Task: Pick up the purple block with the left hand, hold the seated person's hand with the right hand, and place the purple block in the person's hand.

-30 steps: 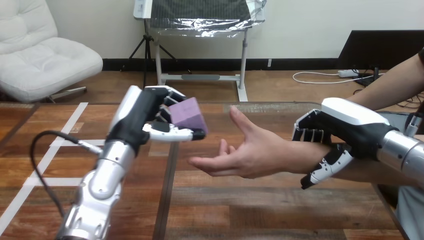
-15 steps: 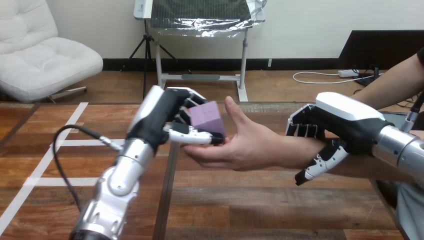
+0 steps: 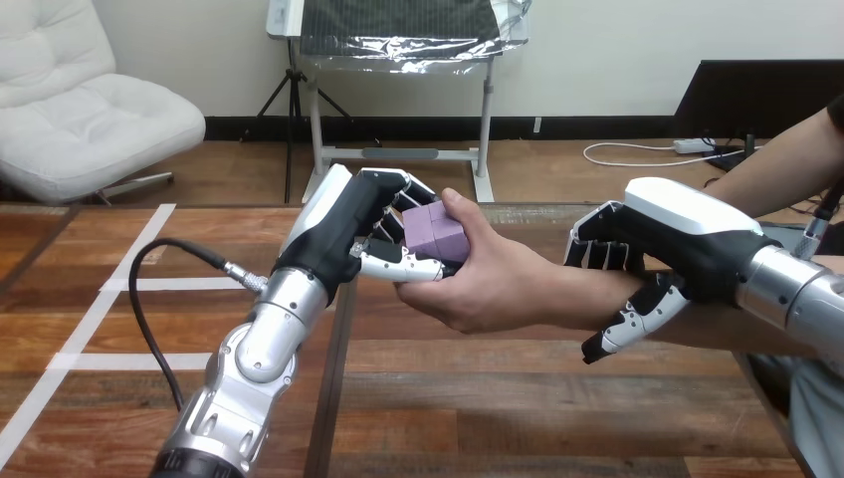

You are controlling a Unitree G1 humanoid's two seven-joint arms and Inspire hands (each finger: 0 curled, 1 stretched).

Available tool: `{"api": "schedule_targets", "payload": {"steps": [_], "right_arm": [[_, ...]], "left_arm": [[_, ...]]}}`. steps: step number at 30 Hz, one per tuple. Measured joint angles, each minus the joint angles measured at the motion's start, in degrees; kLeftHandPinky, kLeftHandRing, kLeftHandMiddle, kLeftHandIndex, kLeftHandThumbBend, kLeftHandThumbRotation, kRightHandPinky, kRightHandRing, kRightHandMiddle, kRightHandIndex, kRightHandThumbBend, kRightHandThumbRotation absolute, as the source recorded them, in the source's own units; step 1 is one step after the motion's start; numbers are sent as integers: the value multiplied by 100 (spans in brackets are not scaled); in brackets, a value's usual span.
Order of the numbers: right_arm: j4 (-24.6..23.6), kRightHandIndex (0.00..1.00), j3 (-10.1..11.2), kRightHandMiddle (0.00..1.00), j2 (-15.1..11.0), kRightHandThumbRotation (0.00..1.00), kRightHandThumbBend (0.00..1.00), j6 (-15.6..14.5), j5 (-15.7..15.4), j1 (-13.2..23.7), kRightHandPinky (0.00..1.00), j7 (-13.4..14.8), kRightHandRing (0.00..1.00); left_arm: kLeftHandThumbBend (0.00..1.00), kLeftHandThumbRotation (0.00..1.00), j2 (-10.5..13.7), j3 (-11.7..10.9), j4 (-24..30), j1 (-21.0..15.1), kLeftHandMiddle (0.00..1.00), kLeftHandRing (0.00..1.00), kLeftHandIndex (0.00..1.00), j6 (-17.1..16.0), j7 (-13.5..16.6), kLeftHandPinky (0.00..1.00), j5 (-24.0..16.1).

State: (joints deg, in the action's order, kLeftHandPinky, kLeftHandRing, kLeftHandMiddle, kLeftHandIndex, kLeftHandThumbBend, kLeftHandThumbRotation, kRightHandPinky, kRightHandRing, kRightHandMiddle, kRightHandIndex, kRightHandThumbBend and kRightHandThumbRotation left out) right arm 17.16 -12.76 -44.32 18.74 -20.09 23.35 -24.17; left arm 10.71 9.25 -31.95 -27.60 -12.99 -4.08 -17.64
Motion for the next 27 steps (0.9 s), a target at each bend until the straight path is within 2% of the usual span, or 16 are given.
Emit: {"api": "schedule_targets", "payload": {"steps": [27], "right_arm": [[-137, 51, 48, 46, 0, 9, 87, -216, -4, -137, 36, -36, 41]], "left_arm": [[63, 0, -52, 162, 0, -2, 41, 34, 47, -2, -11, 28, -96]]}}
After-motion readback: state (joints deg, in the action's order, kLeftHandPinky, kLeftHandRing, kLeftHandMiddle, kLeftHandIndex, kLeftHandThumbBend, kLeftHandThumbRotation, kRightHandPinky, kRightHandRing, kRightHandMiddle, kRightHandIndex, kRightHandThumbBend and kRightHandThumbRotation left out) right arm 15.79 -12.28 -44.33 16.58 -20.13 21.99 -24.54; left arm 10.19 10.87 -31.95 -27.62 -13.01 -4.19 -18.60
